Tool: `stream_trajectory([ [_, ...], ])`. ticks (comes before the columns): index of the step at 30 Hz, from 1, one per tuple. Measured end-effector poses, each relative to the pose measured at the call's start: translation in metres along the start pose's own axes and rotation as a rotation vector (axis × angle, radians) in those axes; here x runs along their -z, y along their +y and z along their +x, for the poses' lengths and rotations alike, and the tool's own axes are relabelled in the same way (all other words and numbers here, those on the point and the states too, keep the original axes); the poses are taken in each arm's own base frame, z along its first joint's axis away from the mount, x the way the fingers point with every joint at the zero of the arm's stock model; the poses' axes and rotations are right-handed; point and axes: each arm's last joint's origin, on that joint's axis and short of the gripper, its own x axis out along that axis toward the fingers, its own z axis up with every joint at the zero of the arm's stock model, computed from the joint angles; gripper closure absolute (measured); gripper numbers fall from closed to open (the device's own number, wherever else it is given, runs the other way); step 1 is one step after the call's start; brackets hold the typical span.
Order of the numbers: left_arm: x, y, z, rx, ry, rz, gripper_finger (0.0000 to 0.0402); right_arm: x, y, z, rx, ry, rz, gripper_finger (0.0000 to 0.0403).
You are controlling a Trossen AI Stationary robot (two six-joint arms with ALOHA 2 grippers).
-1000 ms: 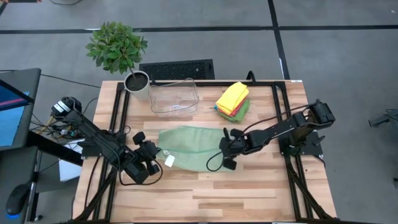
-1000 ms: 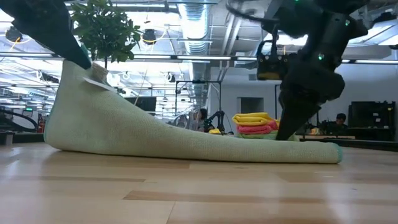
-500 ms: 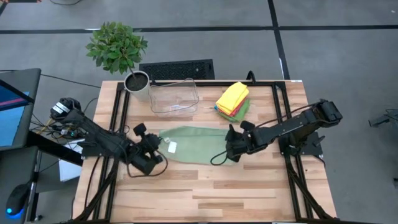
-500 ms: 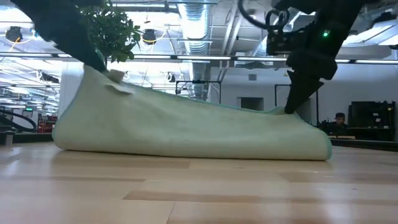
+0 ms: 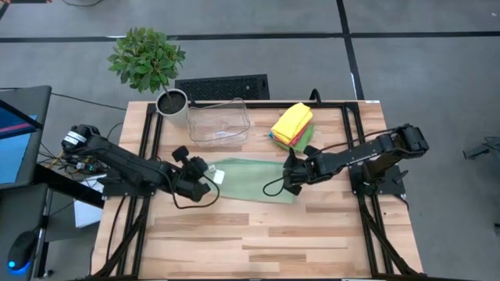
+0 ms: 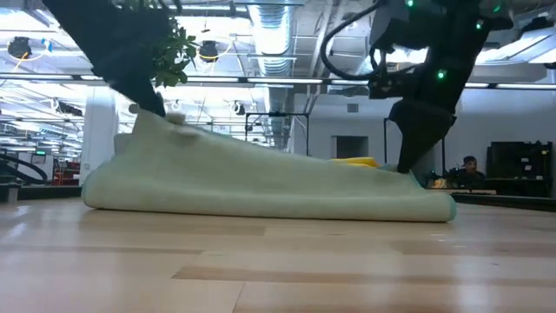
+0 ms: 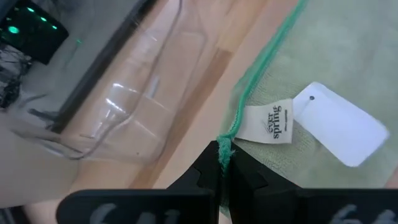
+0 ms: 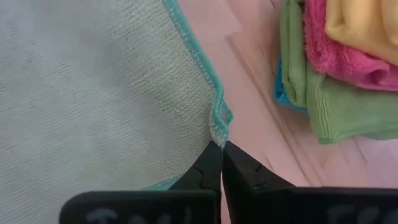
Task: Fold microfiber towels
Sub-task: Fold the light green microfiber cloth
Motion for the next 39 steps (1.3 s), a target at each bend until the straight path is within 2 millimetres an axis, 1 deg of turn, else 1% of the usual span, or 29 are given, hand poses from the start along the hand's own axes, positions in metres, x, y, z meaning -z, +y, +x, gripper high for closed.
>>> stream_trajectory([
  [4,0.01,-0.001,0.012,0.014,0.018,0.018,0.0401,0.004,0.001,0.007,-0.015,-0.024,0.014,0.0376],
  [8,0.016,0.003,0.018,-0.016,0.034,-0.018,0.0401,0.007,0.002,0.012,-0.025,-0.044,0.024,0.0364],
  [12,0.015,0.004,0.02,-0.017,0.041,-0.026,0.0401,0.008,0.001,0.018,-0.037,-0.069,0.025,0.0354],
  [18,0.015,0.005,0.021,-0.016,0.047,-0.022,0.0401,0.005,-0.005,0.024,-0.057,-0.07,0.051,0.0351],
  [24,0.014,0.005,0.021,-0.024,0.035,-0.03,0.0401,0.005,-0.007,0.024,-0.051,-0.062,0.054,0.035],
  [30,0.008,0.007,0.026,-0.022,0.024,-0.022,0.0401,0.003,-0.011,0.026,-0.038,-0.052,0.066,0.0351],
  [35,0.007,0.01,0.031,-0.032,0.041,-0.017,0.0401,0.002,-0.016,0.029,-0.028,-0.045,0.084,0.0351],
  [39,0.008,0.008,0.034,-0.026,0.064,0.0,0.04,0.001,-0.018,0.03,-0.053,-0.026,0.096,0.0351],
])
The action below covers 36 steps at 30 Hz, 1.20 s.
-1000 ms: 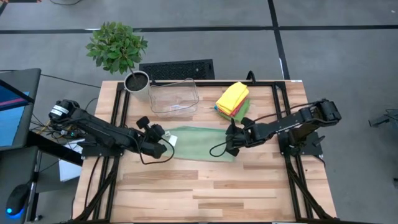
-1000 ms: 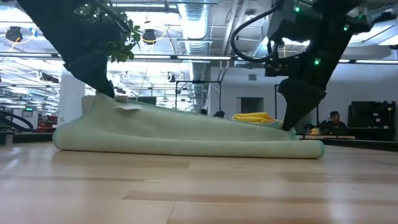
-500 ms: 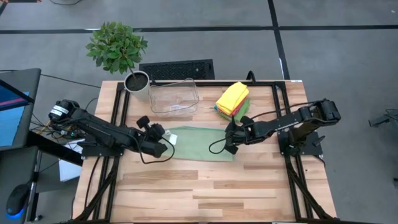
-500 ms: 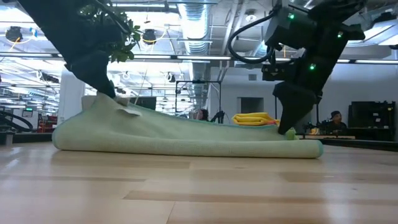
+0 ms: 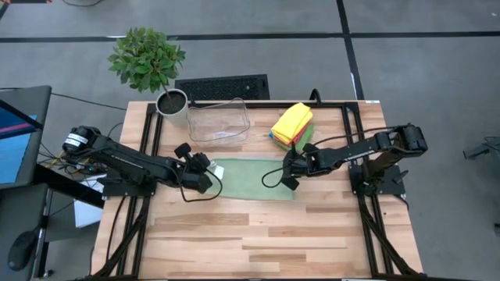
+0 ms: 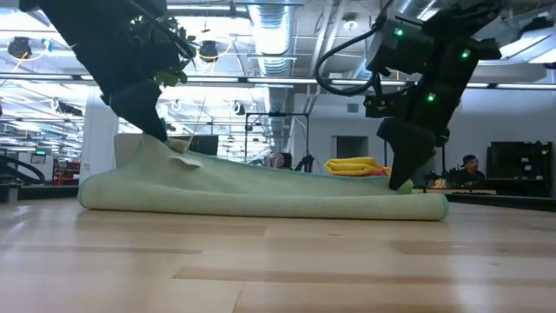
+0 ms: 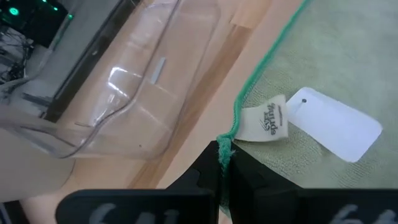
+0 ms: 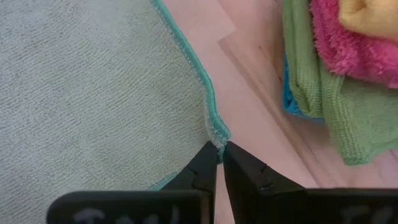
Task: Fold microfiber towels
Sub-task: Fold the light green microfiber cloth
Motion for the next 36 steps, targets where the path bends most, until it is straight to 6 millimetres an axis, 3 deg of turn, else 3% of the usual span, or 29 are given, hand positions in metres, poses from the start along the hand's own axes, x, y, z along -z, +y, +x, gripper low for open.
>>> stream_trajectory([
  [4,0.002,-0.007,0.007,0.007,0.028,0.038,0.0375,-0.001,-0.002,0.001,-0.017,0.017,0.009,0.0339],
  [10,0.008,-0.015,0.017,-0.006,0.084,0.084,0.0302,-0.001,-0.002,0.001,-0.018,0.012,0.012,0.0291],
  [14,0.008,-0.012,0.015,-0.015,0.079,0.076,0.0255,-0.002,-0.002,0.0,-0.014,-0.001,0.019,0.0254],
  [18,-0.002,-0.005,0.0,0.019,0.02,-0.025,0.0227,-0.008,0.008,-0.014,-0.098,-0.121,0.046,0.0235],
  [22,-0.011,-0.007,-0.031,0.193,-0.18,-0.131,0.0228,-0.008,0.031,-0.031,-0.196,-0.315,0.054,0.0232],
  [26,0.002,-0.006,-0.045,0.286,-0.354,-0.171,0.0248,0.007,0.045,-0.03,-0.2,-0.42,0.058,0.0237],
  [33,0.046,-0.006,-0.012,0.422,-0.358,-0.297,0.0293,0.017,0.052,-0.019,-0.296,-0.529,0.178,0.0246],
  [36,0.065,-0.008,0.002,0.392,-0.298,-0.322,0.0319,0.02,0.053,-0.02,-0.326,-0.557,0.196,0.0246],
])
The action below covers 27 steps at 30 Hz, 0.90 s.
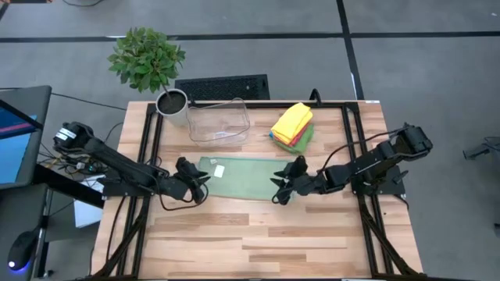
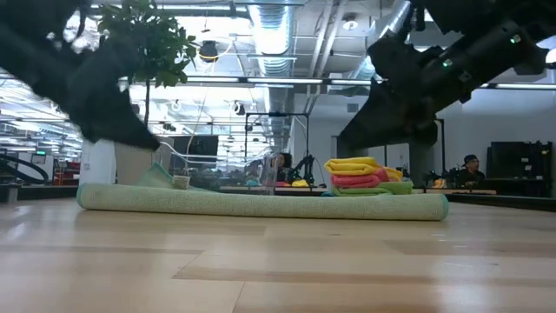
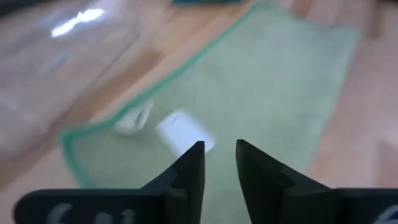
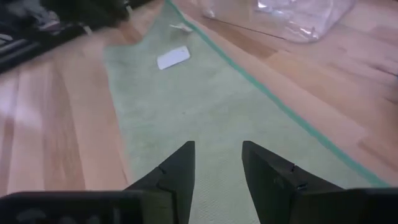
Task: Fold microfiber towels
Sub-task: Fold the light green microfiber cloth
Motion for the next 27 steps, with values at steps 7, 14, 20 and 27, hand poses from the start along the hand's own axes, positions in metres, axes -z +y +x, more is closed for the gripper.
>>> stream_trajectory([
  [7,0.025,-0.001,0.006,-0.016,0.071,-0.02,0.0375,0.017,-0.001,-0.007,0.003,-0.006,0.035,0.025],
  [14,0.043,-0.014,0.011,0.036,0.115,-0.014,0.0399,0.036,0.006,-0.007,0.021,-0.005,0.028,0.0258],
  [20,0.052,-0.026,0.015,0.046,0.151,-0.016,0.0401,0.063,0.022,0.005,-0.053,-0.022,0.034,0.0263],
  [27,0.059,-0.035,0.018,0.054,0.184,-0.001,0.0401,0.1,0.026,0.012,-0.046,0.026,0.078,0.0271],
])
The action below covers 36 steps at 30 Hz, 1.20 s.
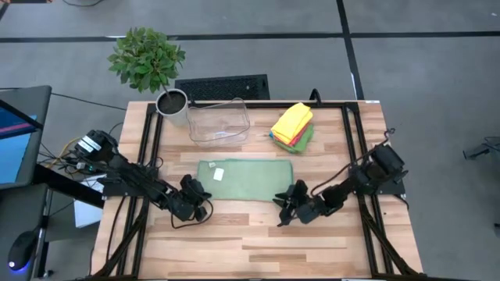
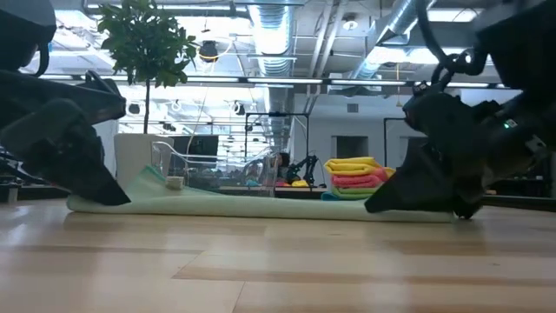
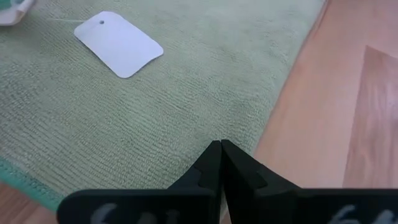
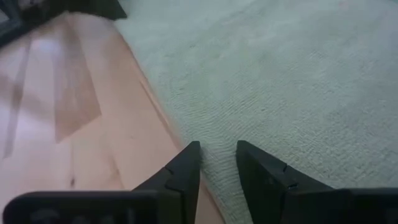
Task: Fold microfiber towels
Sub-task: Fold the light green microfiber cloth
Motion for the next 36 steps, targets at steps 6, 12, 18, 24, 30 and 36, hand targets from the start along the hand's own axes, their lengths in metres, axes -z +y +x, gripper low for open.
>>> stream_trajectory([
  [6,0.003,-0.002,-0.002,0.009,0.003,-0.01,0.0401,0.018,0.003,-0.003,0.02,-0.022,-0.052,0.0276],
  [12,0.007,-0.006,-0.006,0.035,0.012,-0.036,0.0401,0.022,0.009,-0.015,0.0,-0.022,-0.073,0.0276],
  [18,0.014,-0.011,-0.012,0.065,0.014,-0.085,0.0401,0.029,0.014,-0.023,-0.028,-0.021,-0.079,0.0276],
  [24,0.023,-0.016,-0.021,0.11,0.028,-0.113,0.0401,0.035,0.024,-0.033,-0.108,-0.027,-0.082,0.0276],
  [30,0.023,-0.028,-0.028,0.167,-0.023,-0.14,0.0402,0.032,0.034,-0.041,-0.147,-0.051,-0.055,0.0276],
  [36,0.007,-0.048,-0.03,0.176,-0.067,-0.058,0.0401,0.001,0.043,-0.05,-0.141,-0.193,-0.109,0.0276],
])
